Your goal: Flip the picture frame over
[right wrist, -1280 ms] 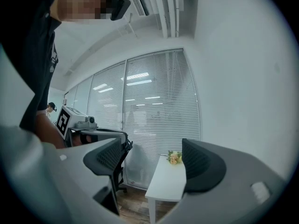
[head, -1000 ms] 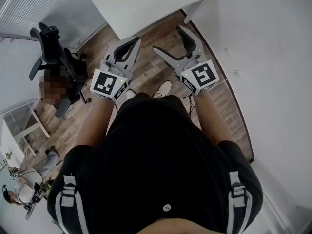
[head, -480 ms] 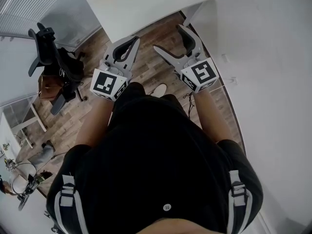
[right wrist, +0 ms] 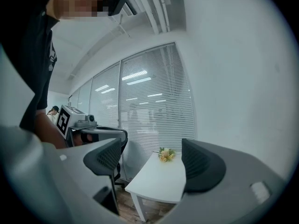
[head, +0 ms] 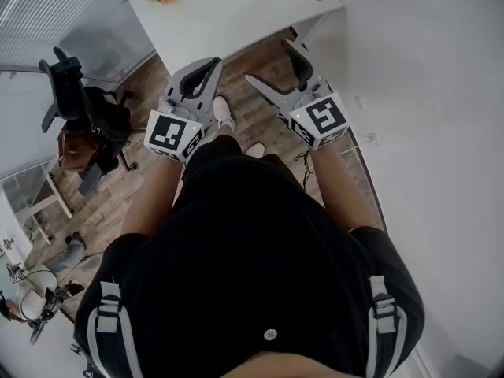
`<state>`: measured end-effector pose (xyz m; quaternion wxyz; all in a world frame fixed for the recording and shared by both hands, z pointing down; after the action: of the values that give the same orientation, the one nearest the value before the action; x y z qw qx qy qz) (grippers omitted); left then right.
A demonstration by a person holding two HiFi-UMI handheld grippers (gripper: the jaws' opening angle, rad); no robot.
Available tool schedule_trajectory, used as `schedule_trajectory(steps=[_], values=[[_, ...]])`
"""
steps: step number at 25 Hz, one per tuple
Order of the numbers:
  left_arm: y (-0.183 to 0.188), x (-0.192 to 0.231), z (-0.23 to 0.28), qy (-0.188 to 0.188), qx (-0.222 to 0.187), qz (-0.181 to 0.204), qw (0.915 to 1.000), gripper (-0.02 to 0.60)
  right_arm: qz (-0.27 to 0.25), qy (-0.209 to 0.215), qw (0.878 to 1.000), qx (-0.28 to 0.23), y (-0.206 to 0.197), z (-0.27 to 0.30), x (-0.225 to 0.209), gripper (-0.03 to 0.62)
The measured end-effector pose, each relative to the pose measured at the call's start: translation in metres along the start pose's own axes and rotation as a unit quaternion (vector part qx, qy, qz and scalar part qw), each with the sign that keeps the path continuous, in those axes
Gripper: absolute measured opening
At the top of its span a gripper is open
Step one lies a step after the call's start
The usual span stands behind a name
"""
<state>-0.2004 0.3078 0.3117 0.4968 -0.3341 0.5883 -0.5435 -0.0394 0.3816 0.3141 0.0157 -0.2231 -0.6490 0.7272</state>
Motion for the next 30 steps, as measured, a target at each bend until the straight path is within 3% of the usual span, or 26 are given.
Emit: schedule_trajectory(steps=[21, 30], values=[[-0.038, 0.197, 0.098, -0.010, -0.016, -0.020, 0.9996, 0.002, -0.003, -0.035, 0.999, 0.036, 0.040, 0.193, -0.094, 0.403], [-0.058, 0.248, 0.125, -0.006, -0.006, -0.035, 0.9993, 0.002, 0.003, -0.033, 0.998, 0.052, 0.044, 0.251, -0.127, 0.403]])
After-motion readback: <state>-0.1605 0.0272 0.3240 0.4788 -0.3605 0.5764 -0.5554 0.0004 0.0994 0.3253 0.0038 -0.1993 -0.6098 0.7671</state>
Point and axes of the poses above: the fingertips, and each gripper's own axes: z forward along the fingers, x to its left, y out of its top, the point moved 7 cm from there along -z, backward along the fingers, and after that the axes turned 13 degrees about z, right-handed, at the moved point
